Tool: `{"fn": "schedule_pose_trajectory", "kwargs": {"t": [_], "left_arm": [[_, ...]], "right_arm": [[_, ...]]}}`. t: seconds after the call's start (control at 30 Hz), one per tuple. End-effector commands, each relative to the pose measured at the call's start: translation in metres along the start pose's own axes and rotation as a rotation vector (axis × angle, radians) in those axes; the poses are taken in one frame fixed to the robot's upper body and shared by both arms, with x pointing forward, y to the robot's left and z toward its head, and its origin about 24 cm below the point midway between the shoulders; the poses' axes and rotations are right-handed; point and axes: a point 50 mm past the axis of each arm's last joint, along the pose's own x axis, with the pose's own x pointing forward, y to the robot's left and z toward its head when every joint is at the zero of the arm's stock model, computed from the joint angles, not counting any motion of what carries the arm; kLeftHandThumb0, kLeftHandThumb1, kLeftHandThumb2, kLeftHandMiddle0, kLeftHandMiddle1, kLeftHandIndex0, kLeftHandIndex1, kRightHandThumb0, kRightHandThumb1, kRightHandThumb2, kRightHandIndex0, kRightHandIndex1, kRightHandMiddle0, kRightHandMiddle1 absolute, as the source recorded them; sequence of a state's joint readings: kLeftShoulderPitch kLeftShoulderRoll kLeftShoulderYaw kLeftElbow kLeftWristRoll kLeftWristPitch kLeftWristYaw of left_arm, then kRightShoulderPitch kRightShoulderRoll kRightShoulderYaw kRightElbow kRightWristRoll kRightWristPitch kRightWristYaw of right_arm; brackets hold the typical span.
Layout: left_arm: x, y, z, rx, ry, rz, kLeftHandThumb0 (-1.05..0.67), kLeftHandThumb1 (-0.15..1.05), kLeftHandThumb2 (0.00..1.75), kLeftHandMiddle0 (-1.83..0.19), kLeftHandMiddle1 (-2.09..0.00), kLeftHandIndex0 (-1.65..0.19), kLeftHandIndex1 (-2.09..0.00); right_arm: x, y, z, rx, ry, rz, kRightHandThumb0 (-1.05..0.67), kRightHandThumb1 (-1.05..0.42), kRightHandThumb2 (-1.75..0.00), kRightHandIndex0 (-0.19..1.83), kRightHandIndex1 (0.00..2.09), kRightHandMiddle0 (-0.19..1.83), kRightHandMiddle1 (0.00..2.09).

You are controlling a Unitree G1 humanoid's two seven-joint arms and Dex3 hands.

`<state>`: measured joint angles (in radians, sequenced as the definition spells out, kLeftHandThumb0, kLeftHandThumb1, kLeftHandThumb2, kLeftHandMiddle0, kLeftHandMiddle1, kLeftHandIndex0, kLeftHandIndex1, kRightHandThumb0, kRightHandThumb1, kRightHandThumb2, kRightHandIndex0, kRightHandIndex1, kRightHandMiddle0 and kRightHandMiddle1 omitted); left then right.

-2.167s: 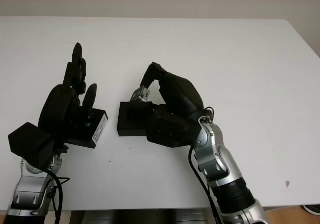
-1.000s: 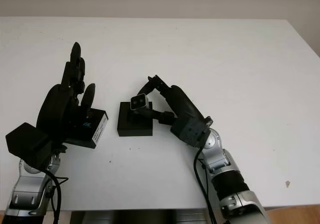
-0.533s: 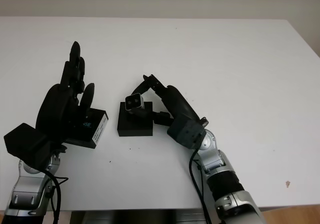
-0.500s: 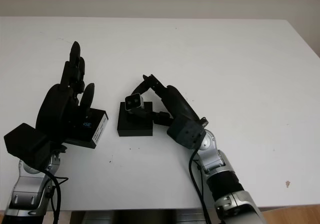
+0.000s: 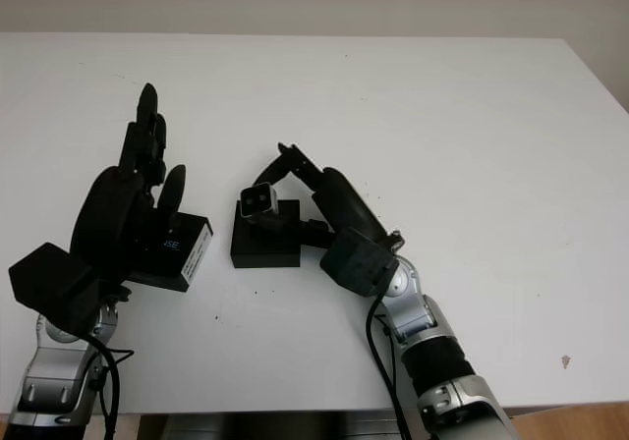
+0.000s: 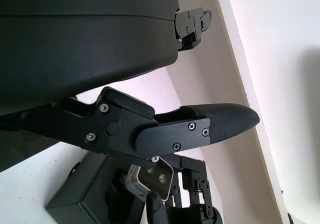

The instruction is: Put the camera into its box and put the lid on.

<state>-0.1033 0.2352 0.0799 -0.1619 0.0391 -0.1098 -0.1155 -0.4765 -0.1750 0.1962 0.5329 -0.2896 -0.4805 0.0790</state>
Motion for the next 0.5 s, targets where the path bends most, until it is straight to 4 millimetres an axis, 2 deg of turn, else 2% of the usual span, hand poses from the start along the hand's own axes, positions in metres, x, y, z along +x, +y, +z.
{"fn": "schedule_pose_trajectory", "kwargs": {"t": [0.0,0.47], "left_arm": [[-0.0022,0.0017,-0.0002,0.006,-0.005,0.006,-0.75,1.05,0.60,0.19,0.00,0.19,0.00],[-0.0024,0.0004,-0.0002,0.014,-0.007,-0.002,-0.74,1.05,0.60,0.19,0.00,0.19,0.00]], "right_arm": [[-0.0023,0.0005,0.0019,-0.009,-0.020,-0.010,-0.39,-1.05,-0.18,0.16,0.05,0.22,1.62],[-0.0120,0.0011,0.0021,-0.053,-0.022,-0.014,-0.38,-1.05,-0.14,0.17,0.06,0.21,1.59]]}}
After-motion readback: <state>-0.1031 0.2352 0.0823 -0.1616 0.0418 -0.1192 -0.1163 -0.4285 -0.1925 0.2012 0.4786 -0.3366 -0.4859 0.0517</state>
